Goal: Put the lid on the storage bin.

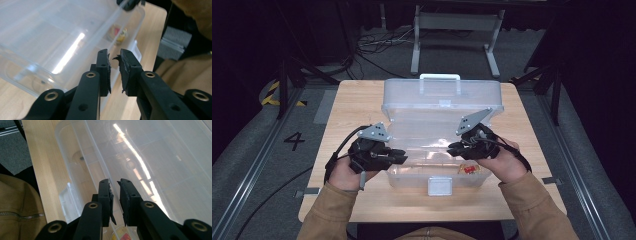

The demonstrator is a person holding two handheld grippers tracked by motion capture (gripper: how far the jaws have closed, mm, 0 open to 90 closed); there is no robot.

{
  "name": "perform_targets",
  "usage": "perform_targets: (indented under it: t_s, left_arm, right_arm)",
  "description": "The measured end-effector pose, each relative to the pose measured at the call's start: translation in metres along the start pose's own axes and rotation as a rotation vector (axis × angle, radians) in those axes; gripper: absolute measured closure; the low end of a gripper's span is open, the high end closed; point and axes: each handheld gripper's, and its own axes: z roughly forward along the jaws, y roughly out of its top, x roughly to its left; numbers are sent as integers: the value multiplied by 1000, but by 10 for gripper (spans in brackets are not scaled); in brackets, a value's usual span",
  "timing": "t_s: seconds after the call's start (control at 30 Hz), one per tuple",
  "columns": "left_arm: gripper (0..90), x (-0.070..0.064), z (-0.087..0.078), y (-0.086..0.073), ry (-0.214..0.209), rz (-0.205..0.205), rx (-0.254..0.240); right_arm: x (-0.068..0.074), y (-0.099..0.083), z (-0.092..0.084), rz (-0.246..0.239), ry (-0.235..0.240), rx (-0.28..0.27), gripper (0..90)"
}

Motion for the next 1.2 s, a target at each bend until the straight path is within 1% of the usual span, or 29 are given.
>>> perform_targets:
  t_s: [0.03,0.07,0.1,0.13,0.17,0.2,0.23,0.27,0.3,0.33,0.37,0.4,0.47,0.5,0.53,0.57,0.67,0.7,0.73,0.8,0.87,0.97,1.2]
  left_arm:
    - [801,0,0,0,0,0,0]
    - [816,1,-3,1,12,-15,-33]
    - [824,1,-4,0,24,-28,-48]
    - [832,1,-4,0,24,-28,-48]
    - [841,3,-6,0,50,-51,-77]
    - [850,4,-7,-1,59,-64,-93]
    - [870,4,-7,-1,59,-64,-93]
    - [887,6,-9,-2,91,-86,-130]
    - [892,6,-9,-2,91,-86,-130]
    - [894,7,-9,-3,114,-100,-155]
    - [895,7,-9,-3,114,-100,-155]
    - [895,7,-9,-3,138,-106,-166]
    - [895,8,-9,-3,166,-123,-177]
    - [895,9,-9,-4,182,-138,-192]
    - [895,10,-9,-4,196,-145,-199]
    - [895,10,-9,-4,196,-145,-199]
    - [896,13,-10,-6,238,-164,-222]
    - [896,14,-12,-6,245,-168,-234]
    - [897,14,-12,-7,239,-175,-242]
    - [898,15,-12,-7,242,-176,-235]
    - [898,16,-12,-8,244,-184,-243]
    - [898,15,-13,-8,245,-181,-241]
    - [898,16,-13,-8,240,-182,-238]
  right_arm:
    - [0,0,0,0,0,0,794]
    - [1,0,0,1,-1,-1,794]
    - [1,-1,0,1,-1,-2,794]
    - [1,-1,0,1,-1,-2,794]
    - [1,-1,0,0,0,-5,794]
    - [1,-2,0,1,0,-6,794]
    - [1,-2,0,0,-1,-8,794]
    - [1,-2,0,3,0,-12,794]
    - [1,-2,0,3,0,-12,794]
    - [1,-3,0,4,0,-15,794]
    - [1,-3,0,4,0,-15,794]
    - [1,-3,0,4,0,-15,794]
    - [3,-4,0,6,0,-19,794]
    - [3,-5,0,7,0,-21,794]
    - [3,-5,0,7,-1,-23,794]
    - [3,-6,0,9,-1,-24,794]
    - [4,-7,0,10,0,-24,794]
    - [5,-7,1,10,0,-25,794]
    - [5,-8,1,10,3,-25,794]
    - [6,-10,1,13,8,-32,794]
    - [7,-11,1,15,5,-28,794]
    - [8,-11,1,17,6,-32,794]
    - [10,-12,3,15,15,-18,790]
